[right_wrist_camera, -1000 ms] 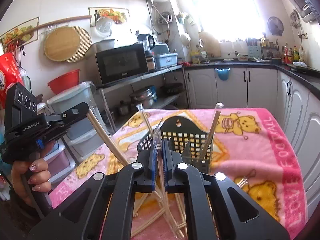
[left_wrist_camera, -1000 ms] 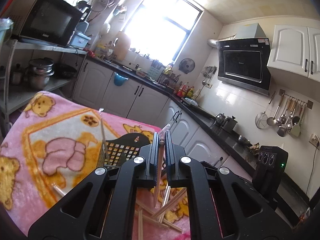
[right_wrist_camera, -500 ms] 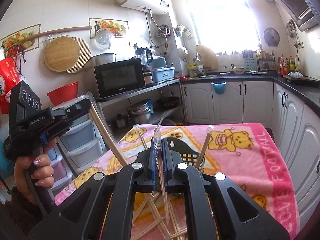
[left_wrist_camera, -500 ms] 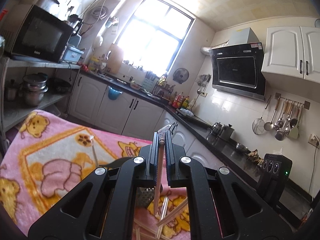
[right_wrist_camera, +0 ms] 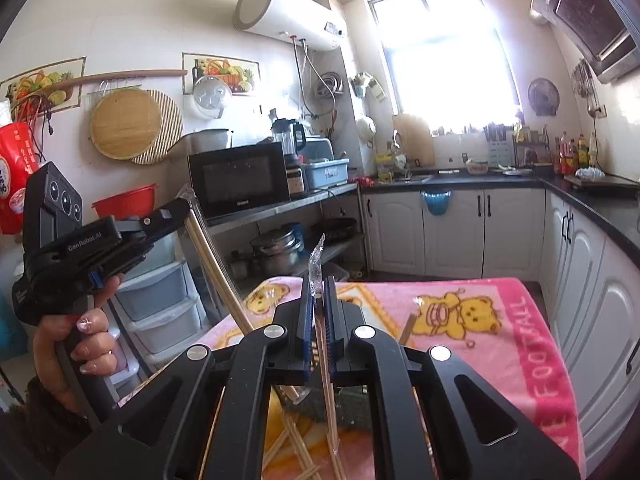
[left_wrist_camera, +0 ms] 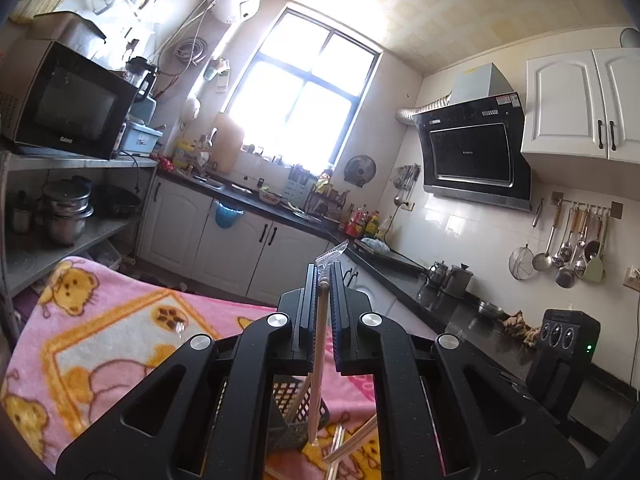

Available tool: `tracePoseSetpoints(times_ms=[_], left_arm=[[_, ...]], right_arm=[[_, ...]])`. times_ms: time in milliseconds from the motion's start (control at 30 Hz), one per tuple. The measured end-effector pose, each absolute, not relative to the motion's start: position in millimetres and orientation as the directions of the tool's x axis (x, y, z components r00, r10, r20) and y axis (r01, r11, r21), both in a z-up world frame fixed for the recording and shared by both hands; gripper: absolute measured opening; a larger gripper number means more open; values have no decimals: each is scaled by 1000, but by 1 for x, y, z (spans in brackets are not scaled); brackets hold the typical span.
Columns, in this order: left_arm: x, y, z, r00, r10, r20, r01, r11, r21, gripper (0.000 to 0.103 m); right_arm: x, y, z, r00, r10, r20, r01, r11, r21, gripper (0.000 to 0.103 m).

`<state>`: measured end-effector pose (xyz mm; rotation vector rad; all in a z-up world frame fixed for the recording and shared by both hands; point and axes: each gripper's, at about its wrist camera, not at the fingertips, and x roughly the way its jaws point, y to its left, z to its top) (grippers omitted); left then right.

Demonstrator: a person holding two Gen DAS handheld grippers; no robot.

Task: Organize utensils
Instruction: 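Carry both chopsticks above the green caddy and open the right tool to drop its chopstick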

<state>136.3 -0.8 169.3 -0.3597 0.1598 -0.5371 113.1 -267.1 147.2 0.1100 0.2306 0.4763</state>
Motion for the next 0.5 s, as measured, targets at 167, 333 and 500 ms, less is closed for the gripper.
tracePoseSetpoints(times_ms=[167,333,500], left_arm=[[144,0,173,855,-516,-47,463,802,-377,3],[151,3,175,866,-498,-39,448,809,-382,3],[156,3,176,878,-478,-33,433,821,-373,3]], right_arm=[[119,-267,160,872,462,-162,-441,885,148,6],[128,-266,174,879,458,-132,-442,887,134,6],[139,-266,185,886,452,-108,-439,890,125,6]])
